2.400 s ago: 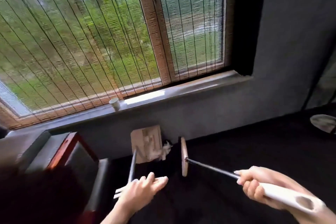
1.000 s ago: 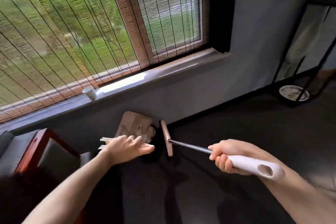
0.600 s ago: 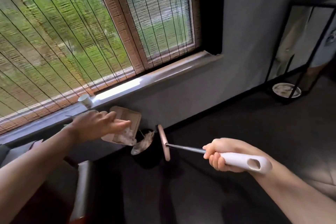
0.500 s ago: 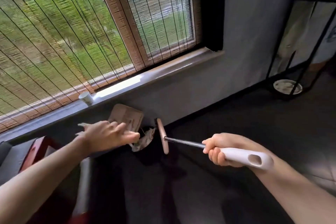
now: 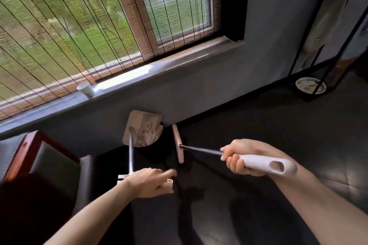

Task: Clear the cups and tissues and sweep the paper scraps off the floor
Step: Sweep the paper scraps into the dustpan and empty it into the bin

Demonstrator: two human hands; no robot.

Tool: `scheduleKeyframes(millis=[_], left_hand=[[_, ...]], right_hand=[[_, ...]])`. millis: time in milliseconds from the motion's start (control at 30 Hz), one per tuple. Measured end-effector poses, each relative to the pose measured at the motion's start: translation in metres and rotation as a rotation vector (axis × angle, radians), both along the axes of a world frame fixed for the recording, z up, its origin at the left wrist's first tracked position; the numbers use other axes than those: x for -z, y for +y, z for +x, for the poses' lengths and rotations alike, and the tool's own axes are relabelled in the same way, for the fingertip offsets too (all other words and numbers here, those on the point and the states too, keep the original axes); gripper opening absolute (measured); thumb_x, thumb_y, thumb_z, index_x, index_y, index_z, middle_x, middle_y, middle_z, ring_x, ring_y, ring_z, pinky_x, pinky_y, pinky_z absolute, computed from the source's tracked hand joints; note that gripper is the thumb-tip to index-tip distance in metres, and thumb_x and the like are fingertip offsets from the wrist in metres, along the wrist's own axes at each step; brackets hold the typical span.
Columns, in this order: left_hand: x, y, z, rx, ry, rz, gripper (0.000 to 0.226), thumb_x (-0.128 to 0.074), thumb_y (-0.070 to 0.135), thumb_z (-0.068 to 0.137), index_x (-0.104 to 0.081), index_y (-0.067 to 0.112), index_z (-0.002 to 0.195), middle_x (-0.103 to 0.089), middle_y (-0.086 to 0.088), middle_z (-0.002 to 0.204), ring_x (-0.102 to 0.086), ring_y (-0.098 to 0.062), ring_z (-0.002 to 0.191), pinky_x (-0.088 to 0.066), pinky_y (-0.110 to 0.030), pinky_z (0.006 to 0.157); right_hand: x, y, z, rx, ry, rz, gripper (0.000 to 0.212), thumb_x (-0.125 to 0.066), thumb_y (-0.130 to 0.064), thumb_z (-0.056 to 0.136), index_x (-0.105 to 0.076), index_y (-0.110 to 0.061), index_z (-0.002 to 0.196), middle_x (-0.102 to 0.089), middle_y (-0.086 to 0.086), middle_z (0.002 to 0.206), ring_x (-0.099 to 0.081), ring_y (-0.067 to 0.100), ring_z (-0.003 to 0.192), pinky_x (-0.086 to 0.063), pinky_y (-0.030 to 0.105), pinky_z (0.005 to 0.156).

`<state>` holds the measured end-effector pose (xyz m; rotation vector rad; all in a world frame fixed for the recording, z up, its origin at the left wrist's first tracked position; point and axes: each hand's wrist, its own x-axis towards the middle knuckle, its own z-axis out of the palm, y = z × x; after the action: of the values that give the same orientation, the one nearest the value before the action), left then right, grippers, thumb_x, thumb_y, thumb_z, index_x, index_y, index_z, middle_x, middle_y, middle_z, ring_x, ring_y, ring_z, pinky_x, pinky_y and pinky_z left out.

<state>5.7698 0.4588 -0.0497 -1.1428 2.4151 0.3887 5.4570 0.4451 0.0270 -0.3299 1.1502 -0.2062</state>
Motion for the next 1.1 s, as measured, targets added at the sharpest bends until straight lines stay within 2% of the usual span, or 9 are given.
scheduleKeyframes(millis=[100,167,233,400,500,633,767,933,1100], left_hand=[[-0.002,-0.001,-0.005,-0.223,-0.066,0.012,0.048,-0.04,0.07,0.08,-0.052,0.027,0.096,-0.066,-0.003,0.097,-0.063,-0.029,0.093,-0.044,-0.032,0.068],[0.001,0.002,-0.008,-0.256,-0.139,-0.027,0.051,-0.038,0.073,0.078,-0.055,0.026,0.084,-0.066,-0.003,0.096,-0.063,-0.028,0.094,-0.039,-0.03,0.066],[0.003,0.005,-0.009,-0.206,-0.191,-0.15,0.058,-0.037,0.073,0.08,-0.059,0.022,0.094,-0.068,-0.005,0.096,-0.064,-0.03,0.094,-0.038,-0.032,0.066],[0.0,0.006,-0.003,-0.194,-0.153,-0.412,0.057,-0.031,0.069,0.085,-0.057,0.02,0.096,-0.069,-0.001,0.089,-0.067,-0.027,0.084,-0.044,-0.033,0.067],[-0.012,0.009,0.005,-0.247,-0.126,-0.492,0.055,-0.032,0.067,0.087,-0.057,0.018,0.097,-0.07,-0.001,0.09,-0.067,-0.028,0.088,-0.045,-0.034,0.072],[-0.031,0.02,0.017,-0.284,-0.111,-0.534,0.053,-0.035,0.067,0.087,-0.055,0.018,0.094,-0.071,-0.001,0.092,-0.066,-0.027,0.091,-0.045,-0.033,0.076],[-0.048,0.027,0.023,-0.295,-0.075,-0.564,0.053,-0.04,0.065,0.087,-0.056,0.015,0.092,-0.071,-0.003,0.09,-0.067,-0.031,0.088,-0.046,-0.034,0.074],[-0.053,0.034,0.029,-0.185,-0.15,-0.599,0.057,-0.03,0.071,0.085,-0.054,0.019,0.092,-0.07,0.003,0.089,-0.068,-0.025,0.082,-0.043,-0.029,0.064],[-0.041,0.039,0.032,-0.175,-0.135,-0.631,0.059,-0.027,0.075,0.08,-0.053,0.022,0.085,-0.07,0.004,0.082,-0.069,-0.025,0.075,-0.04,-0.028,0.058]], right_hand=[[0.006,0.0,-0.003,-0.002,0.006,0.016,0.049,-0.039,-0.003,0.094,-0.031,-0.019,0.14,-0.043,0.002,0.048,-0.042,0.008,0.03,-0.036,0.017,0.027],[0.007,0.0,-0.005,0.003,-0.01,0.024,0.038,-0.04,-0.003,0.094,-0.04,-0.023,0.127,-0.045,0.003,0.049,-0.044,0.009,0.031,-0.037,0.017,0.027],[0.007,0.002,-0.007,0.008,-0.028,0.042,0.027,-0.04,-0.003,0.094,-0.044,-0.023,0.111,-0.045,0.004,0.048,-0.044,0.01,0.031,-0.037,0.017,0.027],[0.009,0.008,-0.011,0.037,0.026,0.033,0.047,-0.04,-0.002,0.093,-0.033,-0.018,0.137,-0.045,0.003,0.048,-0.044,0.009,0.031,-0.036,0.017,0.027],[0.007,0.01,-0.011,0.04,0.031,0.019,0.049,-0.039,-0.002,0.094,-0.03,-0.018,0.14,-0.044,0.002,0.047,-0.042,0.008,0.03,-0.036,0.016,0.027],[0.001,0.009,-0.006,0.044,0.018,0.0,0.033,-0.038,-0.003,0.095,-0.041,-0.025,0.119,-0.044,0.002,0.047,-0.042,0.007,0.029,-0.035,0.015,0.026],[-0.008,0.009,0.002,0.002,-0.008,0.011,0.012,-0.038,-0.004,0.095,-0.045,-0.014,0.096,-0.043,0.002,0.046,-0.042,0.008,0.029,-0.035,0.015,0.026],[-0.011,0.006,0.01,-0.021,-0.021,0.044,0.016,-0.039,-0.006,0.095,-0.042,-0.007,0.08,-0.042,0.002,0.046,-0.042,0.008,0.028,-0.034,0.015,0.026],[-0.005,0.007,0.016,-0.029,-0.042,0.074,0.016,-0.039,-0.006,0.096,-0.043,-0.007,0.081,-0.042,0.002,0.046,-0.042,0.008,0.028,-0.035,0.015,0.026]])
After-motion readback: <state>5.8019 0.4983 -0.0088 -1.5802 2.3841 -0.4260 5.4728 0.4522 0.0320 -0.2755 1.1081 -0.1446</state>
